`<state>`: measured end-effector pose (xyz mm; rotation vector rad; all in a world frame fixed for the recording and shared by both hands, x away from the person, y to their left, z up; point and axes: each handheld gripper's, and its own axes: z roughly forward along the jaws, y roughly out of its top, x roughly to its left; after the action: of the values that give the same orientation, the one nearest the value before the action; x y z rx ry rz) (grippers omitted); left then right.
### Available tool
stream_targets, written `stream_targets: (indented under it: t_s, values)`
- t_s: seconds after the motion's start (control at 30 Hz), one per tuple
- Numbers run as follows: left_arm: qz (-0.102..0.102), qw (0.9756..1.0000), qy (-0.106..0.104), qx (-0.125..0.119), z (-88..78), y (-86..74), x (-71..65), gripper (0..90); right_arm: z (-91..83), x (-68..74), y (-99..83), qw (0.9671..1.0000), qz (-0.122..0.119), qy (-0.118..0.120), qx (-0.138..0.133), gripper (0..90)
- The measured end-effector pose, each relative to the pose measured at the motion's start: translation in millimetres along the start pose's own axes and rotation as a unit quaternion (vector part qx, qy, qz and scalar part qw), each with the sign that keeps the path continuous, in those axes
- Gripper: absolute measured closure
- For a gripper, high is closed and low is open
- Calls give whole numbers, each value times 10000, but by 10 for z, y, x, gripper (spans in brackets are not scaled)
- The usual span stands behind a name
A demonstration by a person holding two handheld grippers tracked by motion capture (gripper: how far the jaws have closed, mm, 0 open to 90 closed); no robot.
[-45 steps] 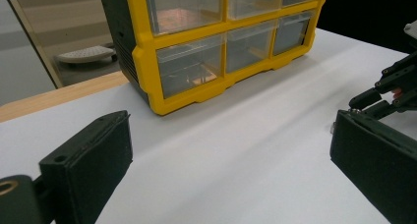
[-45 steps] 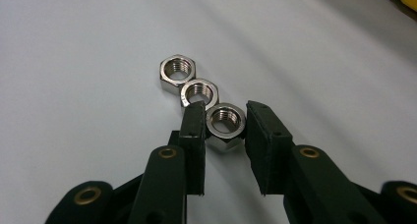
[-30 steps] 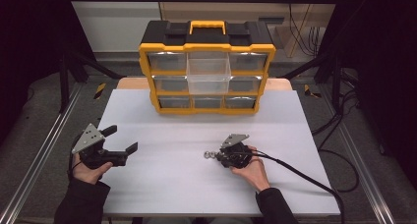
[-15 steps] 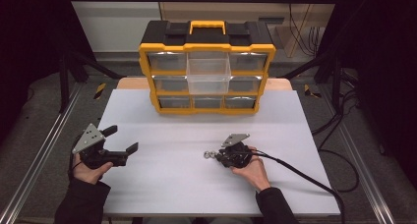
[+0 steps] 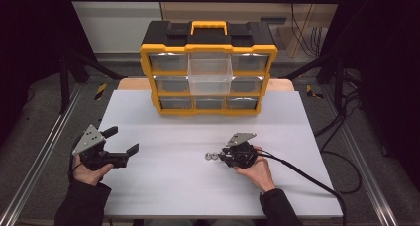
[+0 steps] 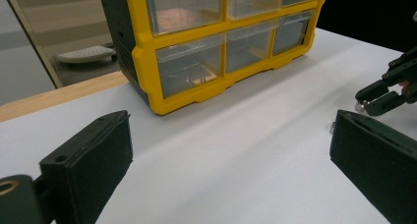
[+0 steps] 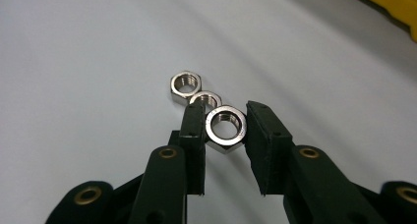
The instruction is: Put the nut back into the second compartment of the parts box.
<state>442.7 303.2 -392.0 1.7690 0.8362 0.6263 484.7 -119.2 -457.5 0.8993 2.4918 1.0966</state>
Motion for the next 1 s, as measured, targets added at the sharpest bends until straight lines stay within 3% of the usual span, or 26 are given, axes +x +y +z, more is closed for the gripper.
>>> stream_targets:
  t_s: [0.2,0.3,0.53,1.0]
  values:
    - [-10,10000,-1,-6,0,0,5,18,-126,-7,64,9998,84,-15,-166,703]
    - [-15,10000,-2,-2,1,-2,6,18,-220,-25,111,9996,-13,12,-281,703]
    - [-5,10000,-12,26,14,-4,-1,18,-518,-43,271,9981,106,82,-605,703]
    - [-3,10000,-36,44,25,-10,-8,16,-1004,-60,612,9965,26,-18,-831,702]
